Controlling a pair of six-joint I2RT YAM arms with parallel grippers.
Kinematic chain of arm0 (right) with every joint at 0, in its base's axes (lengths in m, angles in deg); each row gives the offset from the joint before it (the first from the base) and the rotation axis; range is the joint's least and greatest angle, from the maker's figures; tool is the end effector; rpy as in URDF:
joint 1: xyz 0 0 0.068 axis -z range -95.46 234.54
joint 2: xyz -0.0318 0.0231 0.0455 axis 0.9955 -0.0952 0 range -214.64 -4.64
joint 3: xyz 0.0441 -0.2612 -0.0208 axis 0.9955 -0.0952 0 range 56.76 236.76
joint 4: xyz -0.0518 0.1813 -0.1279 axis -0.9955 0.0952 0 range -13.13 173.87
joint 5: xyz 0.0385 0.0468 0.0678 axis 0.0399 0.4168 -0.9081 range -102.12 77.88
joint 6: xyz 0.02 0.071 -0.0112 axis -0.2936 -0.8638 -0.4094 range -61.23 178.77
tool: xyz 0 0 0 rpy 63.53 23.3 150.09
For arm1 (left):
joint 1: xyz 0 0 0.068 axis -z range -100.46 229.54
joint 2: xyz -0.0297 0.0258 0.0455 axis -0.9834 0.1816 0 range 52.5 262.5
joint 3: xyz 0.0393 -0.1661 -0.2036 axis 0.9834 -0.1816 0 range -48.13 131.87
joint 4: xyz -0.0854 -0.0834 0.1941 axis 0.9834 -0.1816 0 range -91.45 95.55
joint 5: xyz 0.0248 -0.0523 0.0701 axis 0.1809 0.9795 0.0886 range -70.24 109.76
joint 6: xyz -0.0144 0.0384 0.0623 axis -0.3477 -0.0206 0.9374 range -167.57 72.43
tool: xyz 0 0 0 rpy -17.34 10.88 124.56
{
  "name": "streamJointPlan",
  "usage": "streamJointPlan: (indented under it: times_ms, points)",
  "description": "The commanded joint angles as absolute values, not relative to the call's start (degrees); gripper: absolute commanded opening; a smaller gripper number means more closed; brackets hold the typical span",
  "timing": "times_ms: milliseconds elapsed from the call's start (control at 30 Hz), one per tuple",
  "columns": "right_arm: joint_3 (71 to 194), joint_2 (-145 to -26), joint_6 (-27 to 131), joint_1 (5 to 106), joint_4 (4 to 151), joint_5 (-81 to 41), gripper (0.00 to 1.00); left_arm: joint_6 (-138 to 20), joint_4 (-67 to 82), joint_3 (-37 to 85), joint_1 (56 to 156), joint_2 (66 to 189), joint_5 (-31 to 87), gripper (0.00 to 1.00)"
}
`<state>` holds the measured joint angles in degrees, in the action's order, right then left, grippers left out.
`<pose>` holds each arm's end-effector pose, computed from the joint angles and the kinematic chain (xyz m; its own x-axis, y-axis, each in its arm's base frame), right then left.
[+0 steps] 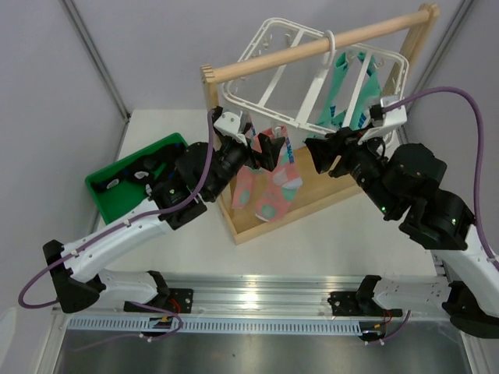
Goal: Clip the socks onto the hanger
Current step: Open the clamp at the hanger.
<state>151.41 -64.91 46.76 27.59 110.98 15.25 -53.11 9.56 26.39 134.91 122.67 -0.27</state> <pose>0.1117 0.1190 0.5044 -0.1002 0.1850 -0.9776 -0.4833 0.8498 0.2104 0.1699 -0.2083 0.4499 0.0263 -0.1976 -0.9799 0.5857 0.7974 -0.1451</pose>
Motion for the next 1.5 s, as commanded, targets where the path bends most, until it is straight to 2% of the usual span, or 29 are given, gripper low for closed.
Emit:
streamJointPlan:
  times_ms: [0, 233, 400, 767, 1467]
  points:
    - [153.79, -62.22, 45.76, 27.32, 112.72, 17.32, 0.56, -56.0, 8.89, 29.21, 133.68, 122.81, -4.84, 1.0]
    - [152.83, -60.1, 45.23, 27.32, 115.36, 17.06, 0.56, -55.83, 9.59, 29.21, 133.15, 122.2, -4.41, 1.0]
    - [150.55, -60.89, 46.11, 27.32, 114.23, 12.41, 0.56, -55.22, 9.68, 29.12, 133.07, 122.02, -4.67, 0.99]
    - [146.23, -62.3, 49.1, 27.32, 109.57, 11.78, 0.55, -55.39, 9.42, 28.95, 132.89, 121.76, -4.32, 1.0]
    - [142.19, -62.47, 47.88, 27.23, 101.92, 22.24, 0.56, -55.39, 9.86, 27.45, 132.45, 120.18, -3.79, 0.99]
